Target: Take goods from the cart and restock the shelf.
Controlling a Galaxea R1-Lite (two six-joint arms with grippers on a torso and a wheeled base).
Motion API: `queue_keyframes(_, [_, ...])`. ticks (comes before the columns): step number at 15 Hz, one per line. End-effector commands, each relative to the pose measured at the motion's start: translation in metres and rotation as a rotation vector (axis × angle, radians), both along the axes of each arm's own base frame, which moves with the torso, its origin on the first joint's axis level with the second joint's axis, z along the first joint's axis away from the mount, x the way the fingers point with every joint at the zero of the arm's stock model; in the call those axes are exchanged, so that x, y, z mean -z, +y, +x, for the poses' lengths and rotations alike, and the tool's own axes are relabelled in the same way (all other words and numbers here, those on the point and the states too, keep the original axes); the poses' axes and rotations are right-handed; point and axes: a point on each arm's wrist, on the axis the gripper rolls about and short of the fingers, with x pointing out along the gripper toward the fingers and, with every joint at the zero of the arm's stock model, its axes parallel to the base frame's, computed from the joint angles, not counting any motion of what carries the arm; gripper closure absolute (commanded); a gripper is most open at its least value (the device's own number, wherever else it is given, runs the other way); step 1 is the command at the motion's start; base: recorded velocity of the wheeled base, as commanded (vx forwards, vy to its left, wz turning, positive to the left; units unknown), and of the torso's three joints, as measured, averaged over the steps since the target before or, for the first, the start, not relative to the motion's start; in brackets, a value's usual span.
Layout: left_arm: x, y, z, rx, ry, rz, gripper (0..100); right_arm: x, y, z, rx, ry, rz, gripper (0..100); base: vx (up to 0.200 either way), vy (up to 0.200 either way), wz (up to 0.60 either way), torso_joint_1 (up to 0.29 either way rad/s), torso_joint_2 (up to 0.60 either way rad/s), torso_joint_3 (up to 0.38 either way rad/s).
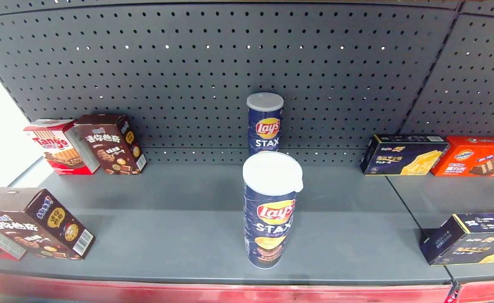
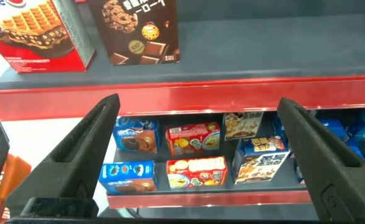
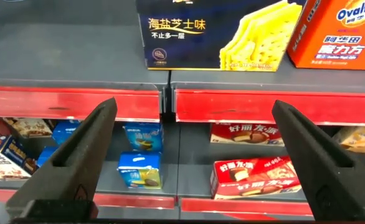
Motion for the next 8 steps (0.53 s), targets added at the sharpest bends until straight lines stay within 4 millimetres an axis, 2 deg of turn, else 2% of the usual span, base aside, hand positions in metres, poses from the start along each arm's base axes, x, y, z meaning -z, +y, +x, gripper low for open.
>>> queue_keyframes(1, [0.0,0.0,0.0001,0.0,0.001,-0.002,0,0.0,0.0,0.0,-0.001,0.0,0.0,0,0.0,0.2,0.0,0.007,0.0,0.007])
queue_keyframes(2, [0.0,0.0,0.0001,-0.001,0.001,-0.005,0,0.0,0.0,0.0,-0.001,0.0,-0.001,0,0.0,0.2,0.0,0.007,0.0,0.002])
queue_keyframes(8, [0.0,0.0,0.0001,-0.001,0.001,-0.004,0,0.0,0.0,0.0,-0.001,0.0,-0.001,0,0.0,0.0,0.0,0.0,0.0,0.0])
